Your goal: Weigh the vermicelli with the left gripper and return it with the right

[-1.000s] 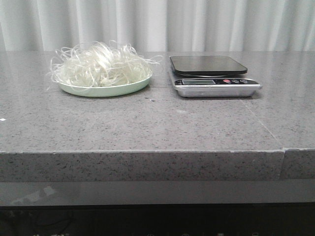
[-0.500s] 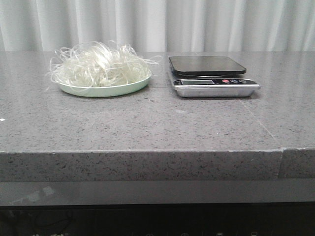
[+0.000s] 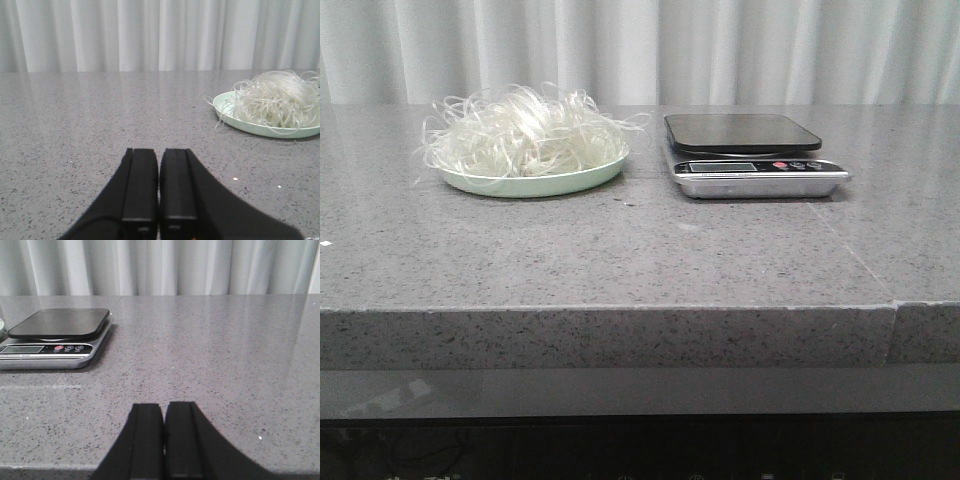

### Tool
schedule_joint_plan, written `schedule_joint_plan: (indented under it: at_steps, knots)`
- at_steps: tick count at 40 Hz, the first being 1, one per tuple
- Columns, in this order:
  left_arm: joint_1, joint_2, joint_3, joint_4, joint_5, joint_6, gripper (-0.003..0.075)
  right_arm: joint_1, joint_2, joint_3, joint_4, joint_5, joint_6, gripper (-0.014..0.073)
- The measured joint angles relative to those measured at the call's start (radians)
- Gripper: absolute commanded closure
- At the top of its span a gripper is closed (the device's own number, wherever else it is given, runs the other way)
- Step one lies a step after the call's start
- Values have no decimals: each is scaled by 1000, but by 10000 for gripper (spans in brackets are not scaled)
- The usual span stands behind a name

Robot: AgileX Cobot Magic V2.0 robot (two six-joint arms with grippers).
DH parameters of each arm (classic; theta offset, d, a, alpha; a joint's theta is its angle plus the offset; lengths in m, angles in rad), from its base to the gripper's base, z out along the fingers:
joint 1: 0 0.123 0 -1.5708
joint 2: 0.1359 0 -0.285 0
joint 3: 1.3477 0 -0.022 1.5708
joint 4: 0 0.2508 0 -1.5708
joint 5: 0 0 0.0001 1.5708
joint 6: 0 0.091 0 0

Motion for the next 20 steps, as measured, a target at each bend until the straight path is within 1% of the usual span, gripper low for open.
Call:
schedule_joint_plan:
  at_steps: [9, 20]
  knots:
    - [0, 0, 0, 0, 0, 0, 565, 0, 0, 0, 0, -2, 0, 426]
    - [0, 0, 0, 0, 0, 0, 565, 0, 0, 0, 0, -28, 34, 426]
